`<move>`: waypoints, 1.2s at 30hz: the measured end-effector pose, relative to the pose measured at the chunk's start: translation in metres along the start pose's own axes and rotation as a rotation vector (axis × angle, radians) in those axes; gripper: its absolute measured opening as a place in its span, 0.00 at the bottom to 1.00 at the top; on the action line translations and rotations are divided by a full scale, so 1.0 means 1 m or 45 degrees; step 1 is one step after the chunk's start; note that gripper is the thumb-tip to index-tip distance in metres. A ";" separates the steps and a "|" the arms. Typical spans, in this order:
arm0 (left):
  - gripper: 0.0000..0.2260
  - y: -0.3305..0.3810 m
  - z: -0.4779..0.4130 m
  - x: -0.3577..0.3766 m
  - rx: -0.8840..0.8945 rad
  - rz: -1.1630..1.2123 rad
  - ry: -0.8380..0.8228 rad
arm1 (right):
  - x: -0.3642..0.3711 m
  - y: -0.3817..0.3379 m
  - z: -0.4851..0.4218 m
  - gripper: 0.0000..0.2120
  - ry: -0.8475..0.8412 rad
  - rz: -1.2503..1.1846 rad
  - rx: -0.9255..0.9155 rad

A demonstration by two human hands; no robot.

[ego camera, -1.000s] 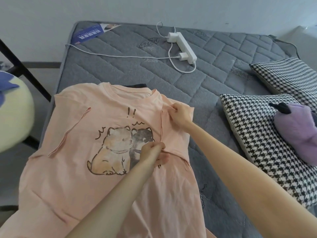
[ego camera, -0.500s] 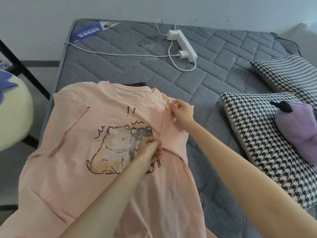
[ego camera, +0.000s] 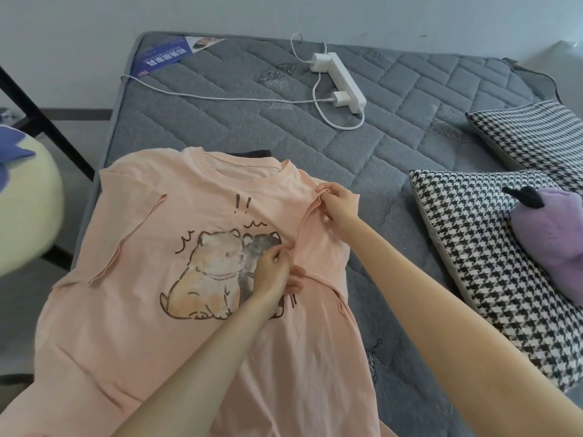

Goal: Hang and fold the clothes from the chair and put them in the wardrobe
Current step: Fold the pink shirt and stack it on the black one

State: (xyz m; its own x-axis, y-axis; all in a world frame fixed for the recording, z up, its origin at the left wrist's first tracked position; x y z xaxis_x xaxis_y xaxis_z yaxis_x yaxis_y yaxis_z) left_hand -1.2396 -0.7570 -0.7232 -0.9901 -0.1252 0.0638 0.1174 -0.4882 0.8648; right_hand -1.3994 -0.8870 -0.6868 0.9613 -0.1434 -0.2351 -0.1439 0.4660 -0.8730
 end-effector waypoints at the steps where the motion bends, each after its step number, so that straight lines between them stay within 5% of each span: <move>1: 0.07 -0.003 -0.001 0.001 -0.040 -0.002 -0.026 | -0.003 0.004 -0.001 0.17 -0.008 -0.059 0.058; 6: 0.07 -0.010 -0.004 0.011 -0.102 -0.137 -0.197 | -0.005 0.012 -0.004 0.17 -0.098 -0.256 0.162; 17: 0.06 -0.007 -0.015 -0.012 0.034 -0.194 0.029 | 0.006 0.007 -0.004 0.10 -0.149 -0.226 0.068; 22: 0.10 0.002 -0.015 -0.021 0.189 -0.578 -0.041 | 0.018 0.005 0.004 0.09 -0.124 0.029 -0.096; 30: 0.08 0.011 -0.003 -0.027 0.274 -0.703 -0.078 | 0.015 -0.006 0.055 0.25 -0.032 0.297 -0.488; 36: 0.08 0.039 0.013 -0.055 0.664 -1.018 0.029 | 0.039 0.047 0.095 0.25 0.054 1.156 -0.574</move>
State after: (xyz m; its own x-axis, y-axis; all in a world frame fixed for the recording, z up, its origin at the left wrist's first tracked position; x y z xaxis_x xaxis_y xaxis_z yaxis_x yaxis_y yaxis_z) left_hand -1.1818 -0.7586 -0.6864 -0.7601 0.0595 -0.6471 -0.6478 0.0094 0.7618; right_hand -1.3460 -0.7875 -0.6967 0.4365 0.0664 -0.8973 -0.8997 0.0426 -0.4345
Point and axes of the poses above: each hand's wrist, its own z-axis away from the middle knuckle, its own x-axis out of the palm, y = z × x, the point moved 10 cm from there along -z, towards the middle knuckle, and after that the axes turned 8 degrees about x, right-handed, at the moved point
